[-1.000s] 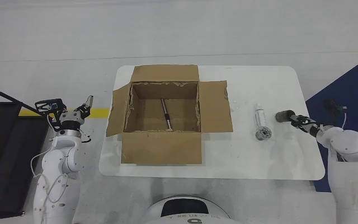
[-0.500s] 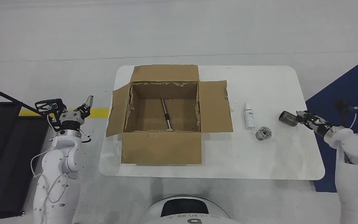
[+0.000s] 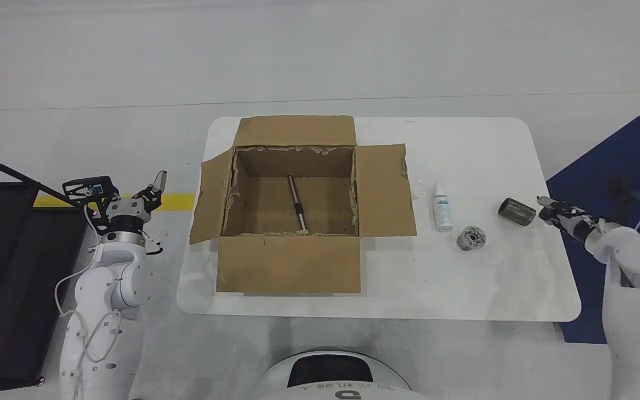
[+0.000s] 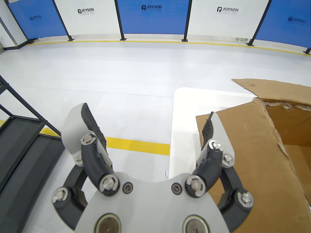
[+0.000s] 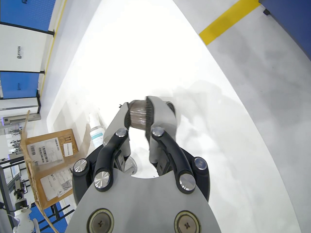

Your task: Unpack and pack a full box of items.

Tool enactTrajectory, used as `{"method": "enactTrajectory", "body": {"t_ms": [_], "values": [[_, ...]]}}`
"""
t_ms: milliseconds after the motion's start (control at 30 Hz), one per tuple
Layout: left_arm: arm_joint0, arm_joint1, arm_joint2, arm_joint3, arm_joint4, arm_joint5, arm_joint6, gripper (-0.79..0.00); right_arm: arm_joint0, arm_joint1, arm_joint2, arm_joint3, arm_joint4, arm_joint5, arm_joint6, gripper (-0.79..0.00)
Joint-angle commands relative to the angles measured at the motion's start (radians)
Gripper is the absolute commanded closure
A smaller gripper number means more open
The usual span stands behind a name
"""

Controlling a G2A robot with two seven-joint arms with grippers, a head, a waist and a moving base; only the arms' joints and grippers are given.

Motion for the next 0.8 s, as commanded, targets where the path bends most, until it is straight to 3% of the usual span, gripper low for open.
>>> {"method": "enactTrajectory", "body": {"t_ms": [0, 767], "values": [[0.0, 0.0, 0.0, 0.0, 0.0, 0.0, 0.0, -0.785, -0.005, 0.003, -0.007, -0.006, -0.037, 0.026, 0.01, -0.785], [0.0, 0.0, 0.0, 0.0, 0.0, 0.0, 0.0, -0.785, 0.045, -0.012, -0.274, -0.152, -0.354, 0.322, -0.041, -0.785]]}}
